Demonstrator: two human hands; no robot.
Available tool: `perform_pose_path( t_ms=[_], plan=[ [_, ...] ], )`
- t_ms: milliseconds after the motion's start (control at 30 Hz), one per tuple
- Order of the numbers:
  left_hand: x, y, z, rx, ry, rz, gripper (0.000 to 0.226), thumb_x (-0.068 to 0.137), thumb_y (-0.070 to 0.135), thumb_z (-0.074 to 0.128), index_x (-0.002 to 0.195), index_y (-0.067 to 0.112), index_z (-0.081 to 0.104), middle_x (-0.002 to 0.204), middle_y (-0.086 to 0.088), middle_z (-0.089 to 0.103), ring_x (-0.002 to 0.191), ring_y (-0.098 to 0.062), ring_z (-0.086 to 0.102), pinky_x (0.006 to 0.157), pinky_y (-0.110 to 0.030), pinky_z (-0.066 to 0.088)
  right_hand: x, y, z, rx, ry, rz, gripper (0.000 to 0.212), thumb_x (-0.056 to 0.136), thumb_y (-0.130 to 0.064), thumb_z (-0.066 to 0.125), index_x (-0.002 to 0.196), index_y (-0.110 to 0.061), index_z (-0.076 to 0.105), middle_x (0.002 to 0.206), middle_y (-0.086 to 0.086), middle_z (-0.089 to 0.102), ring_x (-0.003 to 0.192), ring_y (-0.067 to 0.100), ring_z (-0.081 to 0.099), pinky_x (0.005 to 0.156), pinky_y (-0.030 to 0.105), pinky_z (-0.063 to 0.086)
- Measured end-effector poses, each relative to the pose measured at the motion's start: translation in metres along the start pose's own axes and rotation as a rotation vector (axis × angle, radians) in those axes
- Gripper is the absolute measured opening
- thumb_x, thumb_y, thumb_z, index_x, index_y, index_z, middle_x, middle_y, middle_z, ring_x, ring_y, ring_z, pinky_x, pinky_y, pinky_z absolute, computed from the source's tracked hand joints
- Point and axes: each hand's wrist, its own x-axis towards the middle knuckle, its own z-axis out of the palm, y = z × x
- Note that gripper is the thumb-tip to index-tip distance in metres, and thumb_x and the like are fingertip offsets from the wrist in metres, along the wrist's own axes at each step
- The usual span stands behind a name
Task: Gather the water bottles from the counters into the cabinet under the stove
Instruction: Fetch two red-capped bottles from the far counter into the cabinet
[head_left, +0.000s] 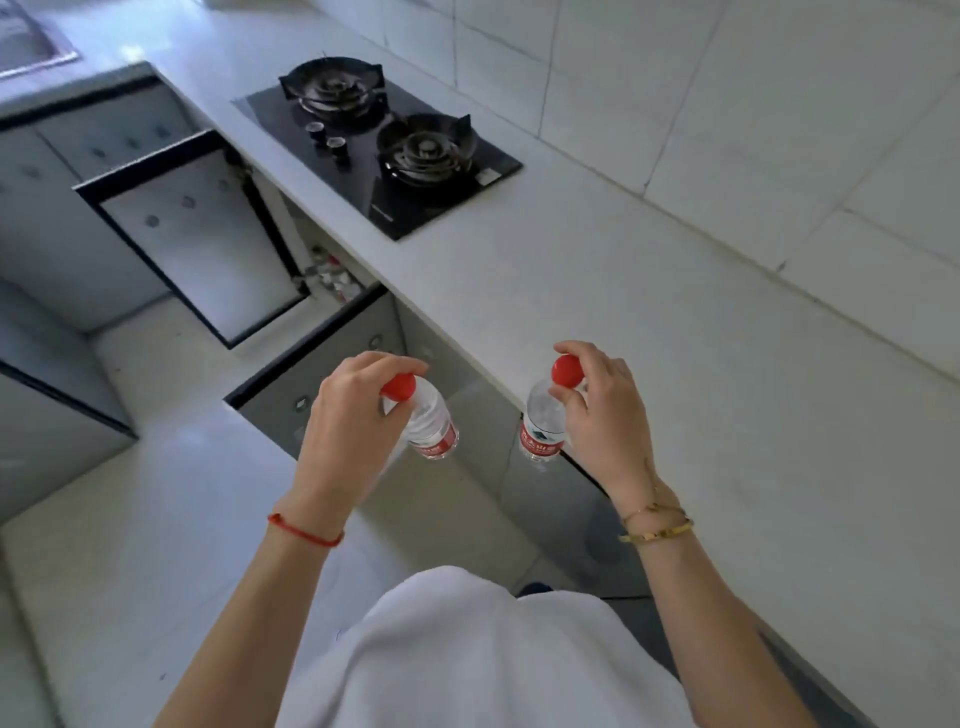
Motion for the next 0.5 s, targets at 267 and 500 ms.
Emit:
perform_pose_path(
  t_ms=[267, 500],
  plan=[
    [-0.058, -0.123, -0.125, 0.075, 0.094, -0.125, 0.035, 0.078, 0.004, 0.076, 0.106, 0.025, 0.072, 0.102, 0.012, 0.065, 0.088, -0.012, 0.061, 0.081, -0.025, 0.053, -0.014, -0.139, 0.129, 0.091, -0.121, -0.103, 0.034, 0.086, -0.009, 0.064, 0.117, -0.019, 0.056, 0.108, -0.003, 0.059, 0.098, 0.010, 0.047, 0.077, 0.020, 0.036],
    [-0.091, -0.217, -0.218, 0.124, 0.150, -0.235, 0.036, 0.077, 0.003, 0.076, 0.106, 0.025, 0.072, 0.104, 0.006, 0.069, 0.089, -0.015, 0.063, 0.083, -0.032, 0.056, -0.019, -0.253, 0.218, 0.160, -0.225, -0.208, 0.030, 0.086, -0.012, 0.065, 0.114, -0.016, 0.056, 0.098, -0.003, 0.054, 0.092, 0.017, 0.053, 0.076, 0.026, 0.047]
  ],
)
